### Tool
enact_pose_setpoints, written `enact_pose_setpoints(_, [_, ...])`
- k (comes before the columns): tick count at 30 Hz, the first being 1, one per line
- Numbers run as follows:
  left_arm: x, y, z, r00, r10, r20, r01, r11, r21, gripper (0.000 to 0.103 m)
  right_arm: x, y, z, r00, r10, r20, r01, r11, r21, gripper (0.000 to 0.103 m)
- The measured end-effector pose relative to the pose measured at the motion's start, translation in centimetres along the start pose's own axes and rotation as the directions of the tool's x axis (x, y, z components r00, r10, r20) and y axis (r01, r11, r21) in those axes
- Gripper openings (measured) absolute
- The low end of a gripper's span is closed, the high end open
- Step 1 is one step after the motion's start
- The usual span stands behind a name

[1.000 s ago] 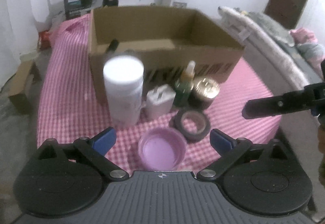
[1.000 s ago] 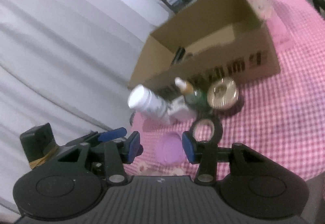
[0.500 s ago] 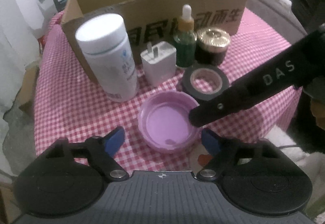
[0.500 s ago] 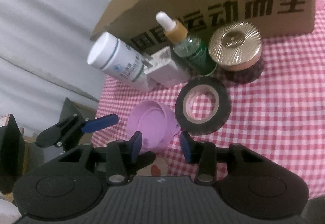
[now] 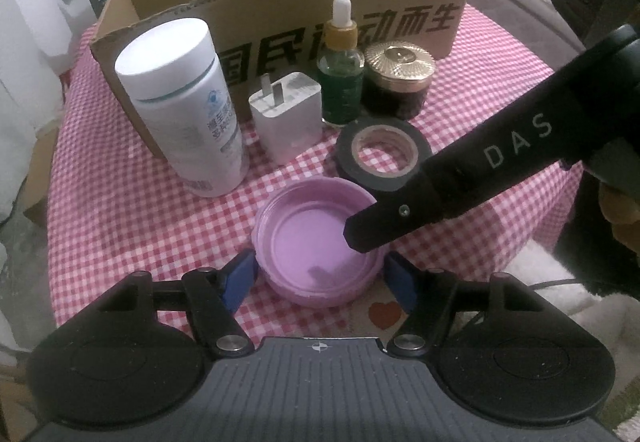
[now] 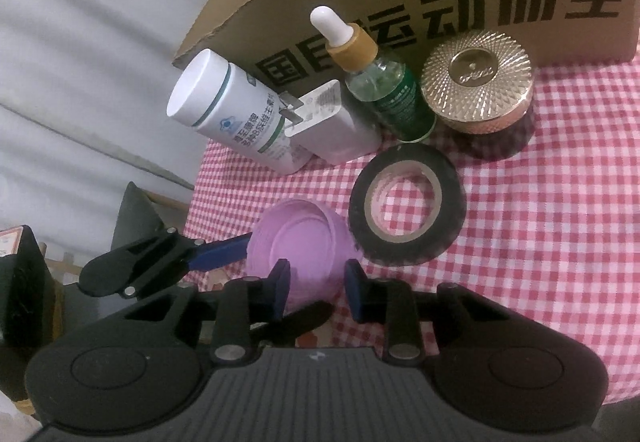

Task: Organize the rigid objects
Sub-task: 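Lower the right gripper onto the purple bowl and grasp its rim, then carry the purple bowl into the box and open the right gripper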

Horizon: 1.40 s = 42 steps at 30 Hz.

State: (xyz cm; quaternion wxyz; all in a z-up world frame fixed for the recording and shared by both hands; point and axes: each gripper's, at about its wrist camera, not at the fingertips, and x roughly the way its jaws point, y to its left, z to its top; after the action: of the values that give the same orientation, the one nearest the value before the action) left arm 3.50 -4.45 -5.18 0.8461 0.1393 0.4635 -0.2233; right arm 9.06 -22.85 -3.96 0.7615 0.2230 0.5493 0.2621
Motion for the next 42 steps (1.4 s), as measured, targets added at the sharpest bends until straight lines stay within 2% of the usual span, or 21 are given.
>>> enact_pose_setpoints(13, [1.1, 0.4, 0.7, 1.0, 0.014, -0.012, -0.014, 1.0, -0.005, 0.073, 0.8, 0.3, -0.1, 1.0, -0.025, -0.008, 0.025, 1.0, -0.014, 0.031])
enact_pose_setpoints(29, [-0.1, 0.0, 0.5, 0.999, 0.034, 0.006, -0.034, 0.999, -0.005, 0.072, 0.4, 0.6, -0.4, 1.0, -0.006, 0.013, 0.006, 1.0, -0.002, 0.031])
enact_pose_setpoints(37, [-1.9, -0.2, 0.3, 0.997, 0.056, 0.048, -0.056, 0.998, -0.005, 0.072, -0.5, 1.9, -0.7, 0.999, -0.003, 0.041, 0.005, 0.999, -0.036, 0.031])
enact_pose_setpoints(42, [-4.2, -0.2, 0.6, 0.991, 0.085, 0.1, -0.084, 0.996, -0.011, 0.072, -1.8, 3.3, -0.8, 0.997, 0.011, 0.076, -0.006, 0.998, -0.069, 0.032])
